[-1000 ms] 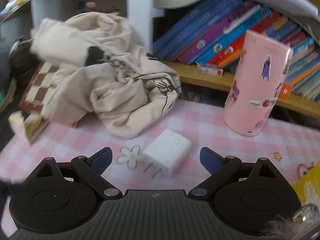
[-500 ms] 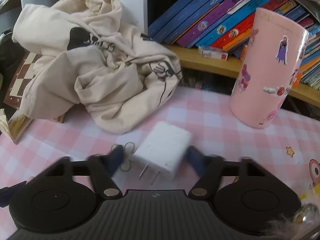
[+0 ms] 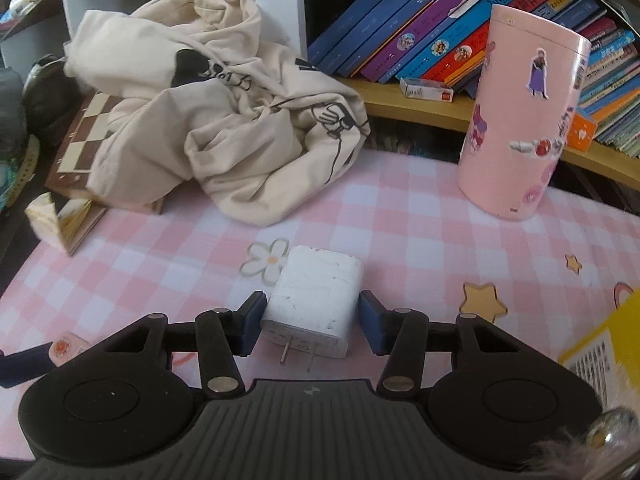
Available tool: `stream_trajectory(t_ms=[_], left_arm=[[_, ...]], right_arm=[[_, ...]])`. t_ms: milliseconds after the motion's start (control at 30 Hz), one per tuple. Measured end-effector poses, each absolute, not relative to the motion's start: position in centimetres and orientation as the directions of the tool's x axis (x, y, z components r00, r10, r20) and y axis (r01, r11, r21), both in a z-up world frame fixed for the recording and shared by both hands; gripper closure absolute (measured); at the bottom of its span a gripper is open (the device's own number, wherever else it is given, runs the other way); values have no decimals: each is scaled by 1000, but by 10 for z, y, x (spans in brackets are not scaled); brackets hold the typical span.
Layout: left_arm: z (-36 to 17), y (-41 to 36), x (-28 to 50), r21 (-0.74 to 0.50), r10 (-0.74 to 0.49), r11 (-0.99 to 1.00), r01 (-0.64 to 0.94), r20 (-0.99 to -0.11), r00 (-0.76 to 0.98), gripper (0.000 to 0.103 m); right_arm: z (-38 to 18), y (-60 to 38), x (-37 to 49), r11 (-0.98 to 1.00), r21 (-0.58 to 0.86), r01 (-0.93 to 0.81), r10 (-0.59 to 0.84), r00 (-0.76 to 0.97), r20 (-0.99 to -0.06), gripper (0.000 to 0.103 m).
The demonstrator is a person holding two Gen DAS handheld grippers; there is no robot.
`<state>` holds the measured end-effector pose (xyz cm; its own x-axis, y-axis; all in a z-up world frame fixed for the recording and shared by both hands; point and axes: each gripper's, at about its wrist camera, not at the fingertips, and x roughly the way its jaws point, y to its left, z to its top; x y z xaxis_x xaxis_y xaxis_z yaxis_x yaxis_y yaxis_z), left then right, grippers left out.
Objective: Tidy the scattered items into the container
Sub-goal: 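Grasp the white charger plug with the right tool while the left tool grasps the pink eraser, then lift and carry the plug and eraser with both tools toward the yellow box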
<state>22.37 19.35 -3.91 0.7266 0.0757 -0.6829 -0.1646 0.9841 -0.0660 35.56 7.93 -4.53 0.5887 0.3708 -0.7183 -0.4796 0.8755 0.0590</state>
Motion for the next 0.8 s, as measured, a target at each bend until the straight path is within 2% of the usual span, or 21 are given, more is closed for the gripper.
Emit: stream_trajectory(t_ms=[167, 800], left_arm=[[-26, 193, 203, -114, 60, 976, -187, -681, 730, 33], [11, 175, 111, -153, 32, 973, -171, -647, 762, 33]], right_arm=[[-40, 71, 330, 857, 67, -510, 395, 569, -722, 55], [-13, 16, 227, 789, 60, -611, 456, 517, -724, 56]])
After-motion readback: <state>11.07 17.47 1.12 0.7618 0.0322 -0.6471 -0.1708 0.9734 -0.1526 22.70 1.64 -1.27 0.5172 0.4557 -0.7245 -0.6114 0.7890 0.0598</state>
